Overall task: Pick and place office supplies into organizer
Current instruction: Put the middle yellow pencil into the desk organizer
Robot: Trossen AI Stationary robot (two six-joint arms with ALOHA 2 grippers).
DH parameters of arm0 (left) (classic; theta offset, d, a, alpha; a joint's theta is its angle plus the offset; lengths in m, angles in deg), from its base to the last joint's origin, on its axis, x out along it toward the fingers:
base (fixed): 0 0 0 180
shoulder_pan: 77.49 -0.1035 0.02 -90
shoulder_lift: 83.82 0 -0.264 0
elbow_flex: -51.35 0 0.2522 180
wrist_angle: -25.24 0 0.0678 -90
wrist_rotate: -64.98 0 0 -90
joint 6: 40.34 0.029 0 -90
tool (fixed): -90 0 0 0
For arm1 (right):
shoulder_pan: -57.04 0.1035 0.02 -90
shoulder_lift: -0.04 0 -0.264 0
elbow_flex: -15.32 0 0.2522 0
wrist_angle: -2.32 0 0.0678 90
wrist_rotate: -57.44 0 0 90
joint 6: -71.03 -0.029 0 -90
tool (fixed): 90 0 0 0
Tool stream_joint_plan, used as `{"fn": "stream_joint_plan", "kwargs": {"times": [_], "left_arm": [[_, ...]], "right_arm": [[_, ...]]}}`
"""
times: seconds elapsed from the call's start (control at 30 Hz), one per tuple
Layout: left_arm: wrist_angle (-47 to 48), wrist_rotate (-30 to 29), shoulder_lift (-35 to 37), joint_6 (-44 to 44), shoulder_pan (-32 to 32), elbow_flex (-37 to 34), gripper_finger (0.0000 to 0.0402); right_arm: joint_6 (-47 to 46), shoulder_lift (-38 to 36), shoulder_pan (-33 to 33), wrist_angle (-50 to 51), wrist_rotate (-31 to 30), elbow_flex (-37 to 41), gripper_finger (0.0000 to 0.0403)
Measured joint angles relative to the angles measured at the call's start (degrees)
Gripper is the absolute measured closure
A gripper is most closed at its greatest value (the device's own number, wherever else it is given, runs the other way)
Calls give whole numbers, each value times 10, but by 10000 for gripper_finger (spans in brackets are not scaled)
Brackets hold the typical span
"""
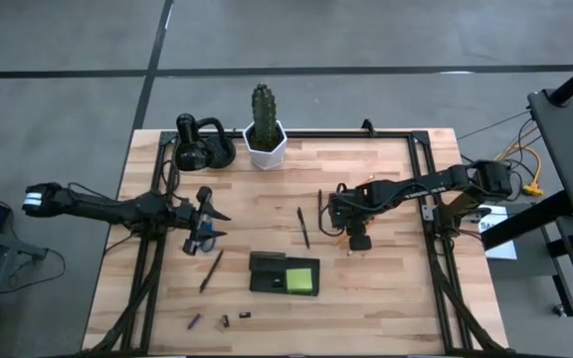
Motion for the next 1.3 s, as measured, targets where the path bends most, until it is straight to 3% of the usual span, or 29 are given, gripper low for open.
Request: {"fn": "stream_joint_plan", "kwargs": {"times": [0.6, 1.3], "left_arm": [[113, 1, 111, -1, 0, 0, 232], [111, 0, 91, 0, 0, -1, 232]], "right_arm": [[4, 25, 38, -20, -2, 9, 291], [110, 59, 32, -49, -9, 10, 312]]}}
